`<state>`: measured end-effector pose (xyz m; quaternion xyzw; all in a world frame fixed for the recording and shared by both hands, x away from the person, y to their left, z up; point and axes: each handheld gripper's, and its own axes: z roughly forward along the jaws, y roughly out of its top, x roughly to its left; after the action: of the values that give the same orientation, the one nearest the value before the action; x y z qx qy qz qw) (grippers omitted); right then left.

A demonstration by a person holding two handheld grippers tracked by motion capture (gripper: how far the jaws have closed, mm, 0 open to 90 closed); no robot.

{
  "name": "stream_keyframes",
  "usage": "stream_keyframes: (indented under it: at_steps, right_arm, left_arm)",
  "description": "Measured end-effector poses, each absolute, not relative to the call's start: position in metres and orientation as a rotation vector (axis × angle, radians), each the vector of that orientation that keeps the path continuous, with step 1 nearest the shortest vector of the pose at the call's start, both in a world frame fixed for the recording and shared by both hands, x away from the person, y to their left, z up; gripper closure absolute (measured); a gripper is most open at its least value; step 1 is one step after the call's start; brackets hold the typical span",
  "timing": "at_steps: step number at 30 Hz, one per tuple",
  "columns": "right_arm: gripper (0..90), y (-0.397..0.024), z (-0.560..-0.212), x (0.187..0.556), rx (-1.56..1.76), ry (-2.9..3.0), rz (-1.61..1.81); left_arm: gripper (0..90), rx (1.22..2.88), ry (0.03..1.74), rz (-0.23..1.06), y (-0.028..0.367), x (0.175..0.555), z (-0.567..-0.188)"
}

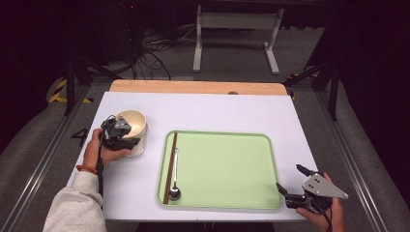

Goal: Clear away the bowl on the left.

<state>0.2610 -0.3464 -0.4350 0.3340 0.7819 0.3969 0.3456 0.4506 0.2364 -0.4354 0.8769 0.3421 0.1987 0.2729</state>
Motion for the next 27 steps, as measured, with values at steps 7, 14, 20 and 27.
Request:
stream_keyframes:
  at_steps: [7, 14, 20, 27]
  right_arm:
    - [11.1, -0.347, -0.435, 0.259, 0.870, 2.026, 1.029]
    - [10.9, -0.348, -0.436, 0.259, 0.869, 2.030, 1.027]
    - [10.6, -0.349, -0.436, 0.258, 0.867, 2.030, 1.028]
    - [10.6, -0.348, -0.435, 0.259, 0.861, 2.033, 1.027]
  left_arm:
    - [60.6, 2.405, 0.885, 0.530, 0.231, 0.451, -0.437]
    - [82.5, 2.430, 0.829, 0.582, 0.222, 0.447, -0.433]
    - [83.1, 2.451, 0.804, 0.602, 0.221, 0.442, -0.431]
    - [82.5, 2.381, 0.820, 0.608, 0.228, 0.436, -0.425]
